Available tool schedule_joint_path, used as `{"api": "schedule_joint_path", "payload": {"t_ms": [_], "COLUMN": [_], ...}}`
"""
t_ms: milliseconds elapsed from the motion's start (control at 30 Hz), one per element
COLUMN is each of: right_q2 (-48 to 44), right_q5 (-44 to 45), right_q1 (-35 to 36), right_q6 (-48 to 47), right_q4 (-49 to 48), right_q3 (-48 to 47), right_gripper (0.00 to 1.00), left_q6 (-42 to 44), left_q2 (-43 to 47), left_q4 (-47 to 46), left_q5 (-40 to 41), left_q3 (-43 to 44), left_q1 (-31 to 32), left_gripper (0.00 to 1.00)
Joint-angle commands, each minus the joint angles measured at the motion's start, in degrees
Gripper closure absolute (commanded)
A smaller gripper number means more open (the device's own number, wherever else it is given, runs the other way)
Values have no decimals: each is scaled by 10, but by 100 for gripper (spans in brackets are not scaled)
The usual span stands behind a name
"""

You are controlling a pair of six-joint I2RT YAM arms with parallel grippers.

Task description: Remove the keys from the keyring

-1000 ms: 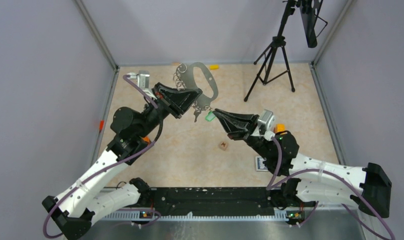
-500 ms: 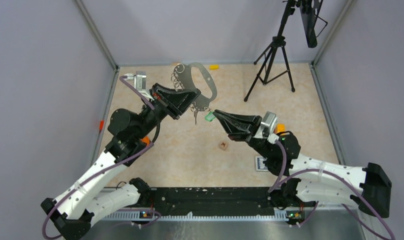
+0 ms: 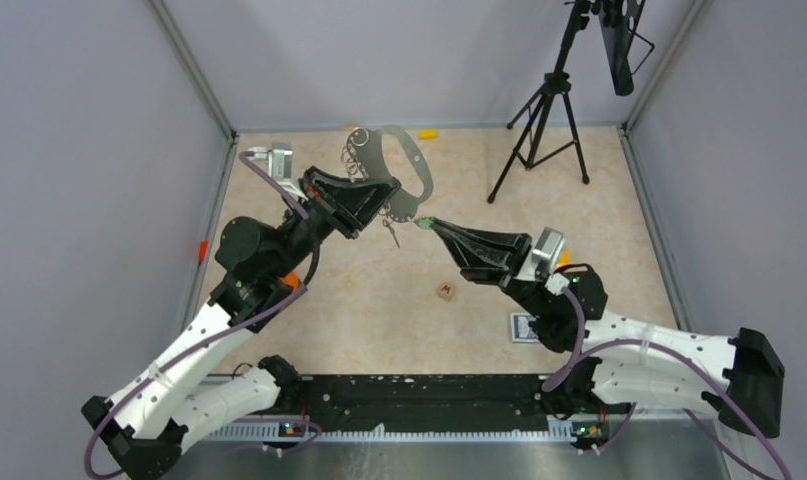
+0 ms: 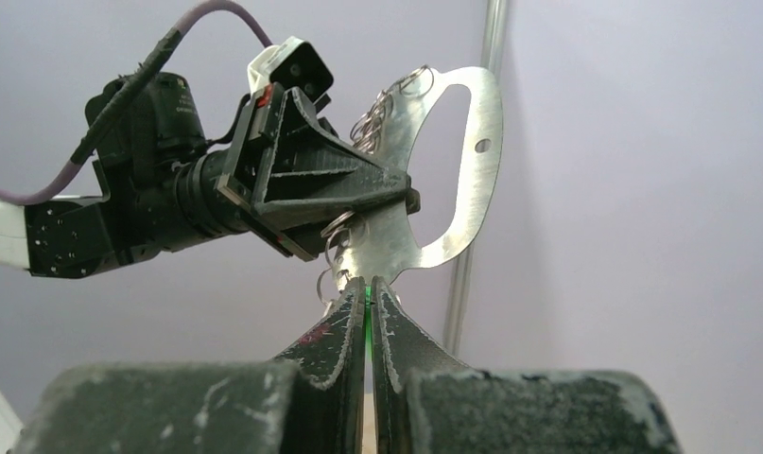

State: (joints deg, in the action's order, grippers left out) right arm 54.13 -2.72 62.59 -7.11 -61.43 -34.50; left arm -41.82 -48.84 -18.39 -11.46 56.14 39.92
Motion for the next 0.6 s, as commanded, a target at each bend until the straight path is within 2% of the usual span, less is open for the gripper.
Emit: {"api": "schedule_joint_path", "payload": {"t_ms": [0,300,467,567], "right_q2": [-27,-33,-42,-46], "right_q5": [1,-22,-88,-101], "right_q1": [1,1,0,0], "right_q6": [-17,-22,-36,-27], "right_q4": [-73,-41,70,89], "right_q3": [-28,-26,-31,-18], "right_gripper": [100,100,100,100], "left_q6": [14,15,17,18], "left_q2": [16,12,6,2], "left_q4": [-11,-14,-20,-25], "left_q5": [20,18,11,1], "left_q3": [2,9,19,26], "left_q1": [-6,-6,-6,-6], "left_gripper": [100,100,100,100]}}
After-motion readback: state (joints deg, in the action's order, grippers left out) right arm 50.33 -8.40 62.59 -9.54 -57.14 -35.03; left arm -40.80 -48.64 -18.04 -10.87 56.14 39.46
